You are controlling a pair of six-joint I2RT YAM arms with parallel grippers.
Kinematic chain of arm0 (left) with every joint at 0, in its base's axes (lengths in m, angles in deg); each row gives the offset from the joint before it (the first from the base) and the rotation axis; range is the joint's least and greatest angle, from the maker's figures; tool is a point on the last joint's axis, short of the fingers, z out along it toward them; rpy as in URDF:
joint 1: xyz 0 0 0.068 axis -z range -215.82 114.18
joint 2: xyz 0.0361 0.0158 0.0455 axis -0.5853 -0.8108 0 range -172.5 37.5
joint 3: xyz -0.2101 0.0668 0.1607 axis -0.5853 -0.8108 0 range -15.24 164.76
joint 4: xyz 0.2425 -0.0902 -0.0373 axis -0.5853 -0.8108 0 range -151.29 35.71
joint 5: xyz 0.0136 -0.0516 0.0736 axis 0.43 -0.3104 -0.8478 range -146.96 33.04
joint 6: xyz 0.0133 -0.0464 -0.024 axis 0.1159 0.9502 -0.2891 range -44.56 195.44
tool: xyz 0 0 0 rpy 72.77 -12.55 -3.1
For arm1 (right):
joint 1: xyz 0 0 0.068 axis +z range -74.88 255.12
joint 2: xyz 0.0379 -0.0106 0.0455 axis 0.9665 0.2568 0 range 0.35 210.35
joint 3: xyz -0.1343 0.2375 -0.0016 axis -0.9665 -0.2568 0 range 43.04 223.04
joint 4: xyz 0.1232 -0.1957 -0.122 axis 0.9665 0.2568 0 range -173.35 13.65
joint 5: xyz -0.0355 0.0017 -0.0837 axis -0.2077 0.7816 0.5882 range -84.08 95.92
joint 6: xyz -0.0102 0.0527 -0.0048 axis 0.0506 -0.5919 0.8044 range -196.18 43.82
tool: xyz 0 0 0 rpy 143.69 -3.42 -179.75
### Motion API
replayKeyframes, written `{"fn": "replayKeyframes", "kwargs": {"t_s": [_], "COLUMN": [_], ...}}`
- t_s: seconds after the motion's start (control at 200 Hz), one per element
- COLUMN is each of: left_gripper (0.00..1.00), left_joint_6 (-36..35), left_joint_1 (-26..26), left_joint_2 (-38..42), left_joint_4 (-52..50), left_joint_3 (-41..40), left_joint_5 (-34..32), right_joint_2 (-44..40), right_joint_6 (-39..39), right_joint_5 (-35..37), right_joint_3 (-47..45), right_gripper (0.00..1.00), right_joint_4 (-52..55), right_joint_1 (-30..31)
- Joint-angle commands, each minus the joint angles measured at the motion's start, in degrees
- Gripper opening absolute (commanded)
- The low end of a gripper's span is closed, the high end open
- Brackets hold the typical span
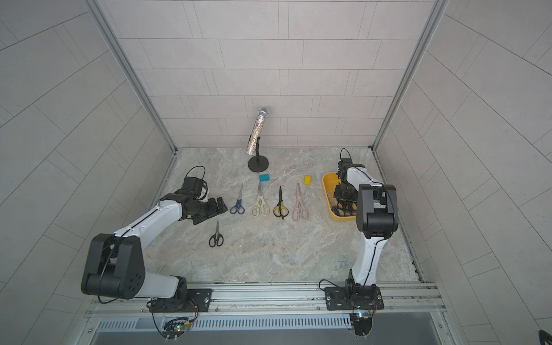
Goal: Take the scissors out of the storage box
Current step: Pick up the scissors from the storage box.
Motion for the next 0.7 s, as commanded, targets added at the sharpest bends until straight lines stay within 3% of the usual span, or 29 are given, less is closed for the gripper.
{"fn": "replayKeyframes", "kwargs": {"t_s": [0.0, 0.26, 0.695], "left_gripper": [1.0, 1.0, 1.0], "left_joint_6": [0.0, 0.5, 3.9], "left_joint_1": [-0.3, -1.2, -7.3], "left_joint_2": [1.4, 2.1, 4.4], "left_joint_4": [-1.2, -0.5, 4.8], "left_joint_3": [-0.6, -1.5, -6.5], "left_joint_5": [-1.1, -1.4, 3.5], "right_joint_2": [0.6, -1.9, -10.6], "right_joint_6": [0.6, 1.3, 1.9], "right_joint_5": [1.6, 2.3, 0.9], "right_joint_3": [-0.8, -0.5, 2.1], "right_gripper": [0.23, 0.11, 0.03], "right_joint_4": [0.4, 0.5, 3.2], "right_joint_1": [0.0, 0.0, 1.3]}}
